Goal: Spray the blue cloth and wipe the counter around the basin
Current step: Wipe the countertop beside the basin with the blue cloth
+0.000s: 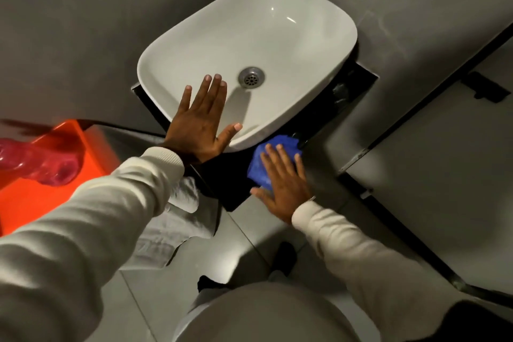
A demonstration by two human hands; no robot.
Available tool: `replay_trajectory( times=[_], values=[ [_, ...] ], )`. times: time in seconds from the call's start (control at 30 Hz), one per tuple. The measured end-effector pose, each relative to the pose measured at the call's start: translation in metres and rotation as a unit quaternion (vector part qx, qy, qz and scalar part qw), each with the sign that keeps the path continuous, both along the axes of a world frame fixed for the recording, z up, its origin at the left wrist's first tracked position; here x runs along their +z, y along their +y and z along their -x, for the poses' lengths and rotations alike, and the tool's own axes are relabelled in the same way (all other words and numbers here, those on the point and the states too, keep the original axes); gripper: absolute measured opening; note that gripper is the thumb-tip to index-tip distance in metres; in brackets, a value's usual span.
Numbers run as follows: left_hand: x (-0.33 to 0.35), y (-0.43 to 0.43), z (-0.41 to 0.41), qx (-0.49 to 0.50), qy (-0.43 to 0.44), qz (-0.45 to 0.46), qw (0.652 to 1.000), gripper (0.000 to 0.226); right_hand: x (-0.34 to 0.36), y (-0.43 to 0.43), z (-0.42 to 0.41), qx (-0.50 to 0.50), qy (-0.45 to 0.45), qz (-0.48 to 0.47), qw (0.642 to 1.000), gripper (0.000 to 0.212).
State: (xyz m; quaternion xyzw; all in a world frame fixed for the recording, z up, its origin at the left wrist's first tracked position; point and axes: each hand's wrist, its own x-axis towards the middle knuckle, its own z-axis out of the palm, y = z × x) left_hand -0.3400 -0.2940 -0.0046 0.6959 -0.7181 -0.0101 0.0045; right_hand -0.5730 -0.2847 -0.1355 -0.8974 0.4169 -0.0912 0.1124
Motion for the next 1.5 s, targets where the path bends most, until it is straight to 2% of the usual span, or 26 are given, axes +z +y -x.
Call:
replay_trajectory(
  times=[0.1,0.17,0.23,0.3,0.37,0.47,0.57,0.6,0.67,0.73,0.77,0.87,0.97,1.07,1.13,1.2,1.33,1.5],
  values=[
    [0.002,0.001,0.005,0.018,0.005,-0.003,1.0,0.084,0.006,-0.009,-0.011,-0.095,-0.026,-0.034,0.995,0.086],
    [0.003,0.001,0.013,0.028,0.015,-0.004,0.999,0.084,0.005,0.011,-0.028,-0.098,-0.041,-0.053,0.993,0.087],
    [0.003,-0.001,0.022,0.043,0.029,-0.007,0.999,0.086,-0.002,0.024,-0.022,-0.014,-0.003,-0.032,0.999,0.09],
    [0.005,-0.003,0.03,0.067,0.041,-0.017,0.997,0.089,-0.005,0.001,0.004,0.111,0.042,0.026,0.993,0.09],
    [0.005,-0.005,0.036,0.095,0.052,-0.021,0.994,0.091,-0.003,-0.037,0.028,0.159,0.068,0.07,0.982,0.086],
    [0.005,-0.007,0.042,0.117,0.068,-0.024,0.991,0.09,0.008,-0.073,0.041,0.056,0.073,0.027,0.995,0.09],
    [0.004,-0.01,0.047,0.124,0.082,-0.034,0.988,0.092,0.01,-0.05,0.021,-0.028,0.048,-0.019,0.998,0.096],
    [0.004,-0.01,0.048,0.124,0.089,-0.032,0.988,0.093,0.007,-0.038,0.017,-0.019,0.04,-0.024,0.999,0.097],
    [0.004,-0.011,0.052,0.118,0.098,-0.008,0.988,0.094,0.0,-0.031,0.026,0.064,0.049,0.003,0.997,0.096],
    [0.003,-0.013,0.055,0.117,0.093,0.01,0.989,0.097,-0.001,-0.055,0.044,0.126,0.06,0.038,0.99,0.091],
    [0.004,-0.013,0.055,0.121,0.093,0.009,0.988,0.098,0.001,-0.073,0.05,0.118,0.058,0.04,0.991,0.089],
    [0.002,-0.014,0.055,0.131,0.088,0.009,0.987,0.096,0.013,-0.121,0.061,0.002,0.066,-0.008,0.998,0.086],
    [0.001,-0.013,0.056,0.133,0.097,0.006,0.986,0.095,0.015,-0.111,0.049,-0.064,0.049,-0.031,0.996,0.09],
    [0.001,-0.017,0.066,0.116,0.113,0.012,0.987,0.097,0.006,-0.067,0.033,-0.049,0.005,-0.061,0.997,0.098],
    [0.006,-0.048,0.091,0.079,0.119,0.02,0.99,0.098,0.008,-0.082,0.055,-0.05,0.005,-0.027,0.998,0.096],
    [0.004,-0.054,0.101,0.072,0.107,0.016,0.991,0.099,0.008,-0.11,0.062,-0.044,0.01,-0.039,0.998,0.093],
    [-0.002,-0.055,0.105,0.082,0.088,0.009,0.993,0.1,0.016,-0.153,0.059,-0.126,0.016,-0.092,0.988,0.094],
    [0.0,-0.077,0.116,0.093,0.082,0.012,0.992,0.103,0.01,-0.11,0.045,-0.114,-0.019,-0.1,0.988,0.095]
  ],
)
